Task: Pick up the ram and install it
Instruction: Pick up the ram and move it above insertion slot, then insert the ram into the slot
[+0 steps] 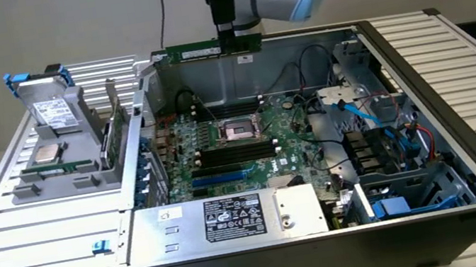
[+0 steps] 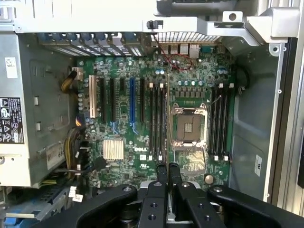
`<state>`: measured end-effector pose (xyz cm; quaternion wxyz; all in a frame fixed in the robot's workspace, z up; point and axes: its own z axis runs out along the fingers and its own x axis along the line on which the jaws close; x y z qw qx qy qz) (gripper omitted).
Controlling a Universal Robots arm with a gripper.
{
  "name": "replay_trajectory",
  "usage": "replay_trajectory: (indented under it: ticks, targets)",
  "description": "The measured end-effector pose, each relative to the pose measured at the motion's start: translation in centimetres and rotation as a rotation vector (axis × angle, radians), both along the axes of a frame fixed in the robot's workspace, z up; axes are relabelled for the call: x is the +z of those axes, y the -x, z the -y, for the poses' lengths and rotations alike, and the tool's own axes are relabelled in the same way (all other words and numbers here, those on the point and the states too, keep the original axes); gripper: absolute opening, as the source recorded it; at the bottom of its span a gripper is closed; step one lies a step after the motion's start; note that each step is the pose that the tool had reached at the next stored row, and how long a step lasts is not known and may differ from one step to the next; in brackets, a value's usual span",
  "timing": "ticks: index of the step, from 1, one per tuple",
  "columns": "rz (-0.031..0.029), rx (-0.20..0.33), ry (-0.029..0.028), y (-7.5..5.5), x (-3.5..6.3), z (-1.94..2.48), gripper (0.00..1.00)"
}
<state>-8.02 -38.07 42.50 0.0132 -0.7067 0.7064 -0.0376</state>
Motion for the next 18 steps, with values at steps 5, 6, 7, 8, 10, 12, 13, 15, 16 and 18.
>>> replay_trajectory:
  ticks: [5,6,7,8,10,12,13,15,16,18]
  targets:
    - [0.0083,-0.003,-0.0002,-0.47,-0.07,-0.19,0.14]
    - [0.0087,-0.003,-0.0002,-0.47,-0.07,-0.19,0.14]
    - [0.0087,-0.003,-0.0002,-0.48,-0.07,-0.19,0.14]
    - [0.0088,-0.003,-0.0003,-0.48,-0.07,-0.19,0.14]
    - [0.0087,-0.003,-0.0002,-0.48,-0.07,-0.19,0.14]
    - [0.0088,-0.003,-0.0002,-0.48,-0.07,-0.19,0.14]
    - [0.0087,-0.003,-0.0002,-0.48,-0.07,-0.19,0.14]
    - [0.0088,-0.003,-0.0002,-0.48,-0.07,-0.19,0.14]
    - [0.0088,-0.003,-0.0002,-0.48,-0.07,-0.19,0.14]
    - [0.0088,-0.003,-0.0003,-0.48,-0.07,-0.19,0.14]
